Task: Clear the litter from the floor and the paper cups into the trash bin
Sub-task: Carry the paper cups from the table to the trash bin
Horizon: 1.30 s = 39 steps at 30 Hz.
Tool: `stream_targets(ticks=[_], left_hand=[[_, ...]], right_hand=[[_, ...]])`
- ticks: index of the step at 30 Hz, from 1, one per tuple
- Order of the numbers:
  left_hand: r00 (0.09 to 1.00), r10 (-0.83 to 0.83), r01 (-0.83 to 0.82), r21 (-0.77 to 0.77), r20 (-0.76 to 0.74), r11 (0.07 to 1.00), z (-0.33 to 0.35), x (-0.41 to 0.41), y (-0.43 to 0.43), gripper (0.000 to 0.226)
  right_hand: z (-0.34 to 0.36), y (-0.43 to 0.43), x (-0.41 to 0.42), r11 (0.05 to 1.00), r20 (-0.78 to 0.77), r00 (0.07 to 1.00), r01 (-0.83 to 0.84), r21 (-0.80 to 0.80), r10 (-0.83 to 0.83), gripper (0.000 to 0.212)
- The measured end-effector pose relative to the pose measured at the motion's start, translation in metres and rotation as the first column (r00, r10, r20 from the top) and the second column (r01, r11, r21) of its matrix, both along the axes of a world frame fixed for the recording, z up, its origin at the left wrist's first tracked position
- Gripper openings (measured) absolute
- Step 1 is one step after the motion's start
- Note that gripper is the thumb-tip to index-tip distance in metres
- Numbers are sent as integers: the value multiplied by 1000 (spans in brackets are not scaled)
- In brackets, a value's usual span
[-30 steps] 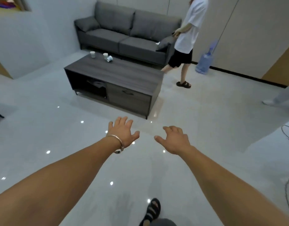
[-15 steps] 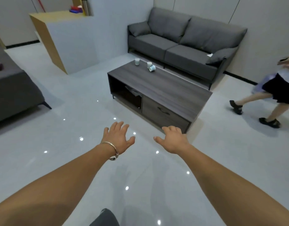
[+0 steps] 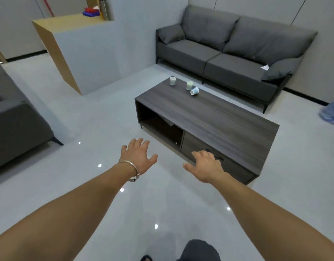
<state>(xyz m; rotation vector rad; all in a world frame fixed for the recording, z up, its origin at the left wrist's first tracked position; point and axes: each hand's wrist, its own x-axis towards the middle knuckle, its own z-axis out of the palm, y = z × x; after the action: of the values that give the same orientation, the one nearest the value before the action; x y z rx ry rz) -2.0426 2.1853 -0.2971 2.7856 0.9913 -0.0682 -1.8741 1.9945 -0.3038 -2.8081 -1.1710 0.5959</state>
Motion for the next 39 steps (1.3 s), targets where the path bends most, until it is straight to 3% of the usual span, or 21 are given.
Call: stream_targets(ticks=[7,22,31,39], left_hand=[[996,-85,85,-6,36,996,-17,120,97,70],[999,-25,23,-60,-24,998,-33,301,327,71],[974,-218,212,-84,-62,974,-45,429,485,73],[913,-397,383,-136,-91,914,-61,532,533,74]], right_hand=[[-12,93,109,997,-11,998,60,-47,-61,80],[-20,330,318,995,-41,999,3,-103,-7,74],[-38,435,411,960,-98,965,224,-166,-242,73],[-63,477,469,903,-182,889,391,-177,-420,75]])
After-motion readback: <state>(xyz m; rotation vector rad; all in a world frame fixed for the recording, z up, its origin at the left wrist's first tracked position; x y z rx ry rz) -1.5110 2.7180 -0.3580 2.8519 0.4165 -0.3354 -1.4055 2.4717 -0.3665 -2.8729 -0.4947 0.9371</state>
